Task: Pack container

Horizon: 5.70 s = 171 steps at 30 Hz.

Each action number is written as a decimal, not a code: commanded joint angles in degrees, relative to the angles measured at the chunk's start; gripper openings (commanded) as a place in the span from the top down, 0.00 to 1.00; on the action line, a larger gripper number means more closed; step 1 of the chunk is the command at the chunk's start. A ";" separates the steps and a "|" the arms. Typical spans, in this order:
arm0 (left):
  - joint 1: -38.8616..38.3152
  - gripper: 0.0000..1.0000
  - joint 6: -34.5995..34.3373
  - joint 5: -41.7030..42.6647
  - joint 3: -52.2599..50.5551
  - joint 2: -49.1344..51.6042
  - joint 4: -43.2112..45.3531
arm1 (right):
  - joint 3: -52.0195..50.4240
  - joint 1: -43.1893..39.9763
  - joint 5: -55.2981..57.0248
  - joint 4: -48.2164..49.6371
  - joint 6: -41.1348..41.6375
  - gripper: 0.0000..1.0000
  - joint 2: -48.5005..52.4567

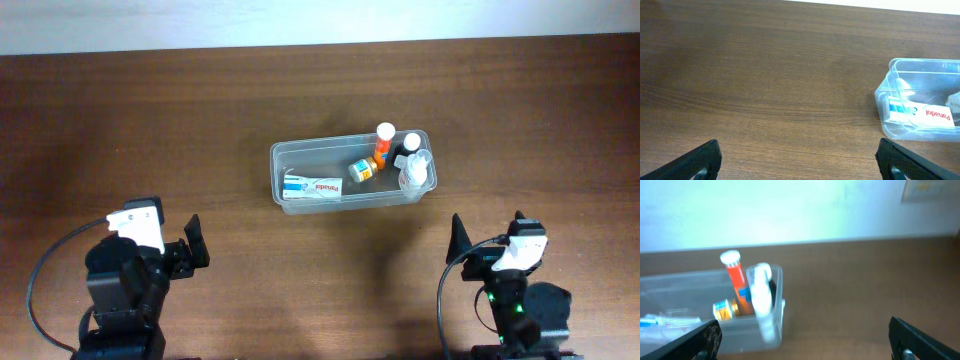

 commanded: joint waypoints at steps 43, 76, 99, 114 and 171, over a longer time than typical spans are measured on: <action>0.09 0.01 -0.17 -0.61 -0.48 -0.07 0.11 | -12.83 0.92 -1.22 10.73 -10.75 0.02 -6.99; -0.92 0.01 0.50 -0.81 -8.72 -20.59 -2.86 | -12.83 0.92 -1.22 10.73 -10.75 0.02 -6.99; -3.41 0.01 12.92 -3.19 -38.51 -34.56 39.85 | -12.83 0.92 -1.22 10.73 -10.75 0.02 -6.99; -3.21 0.01 12.57 -0.61 -38.51 -34.58 32.44 | -12.83 0.92 -1.22 10.73 -10.75 0.01 -6.99; -3.17 0.01 12.57 -0.61 -38.49 -34.53 32.44 | -12.83 0.92 -1.22 10.73 -10.75 0.02 -6.99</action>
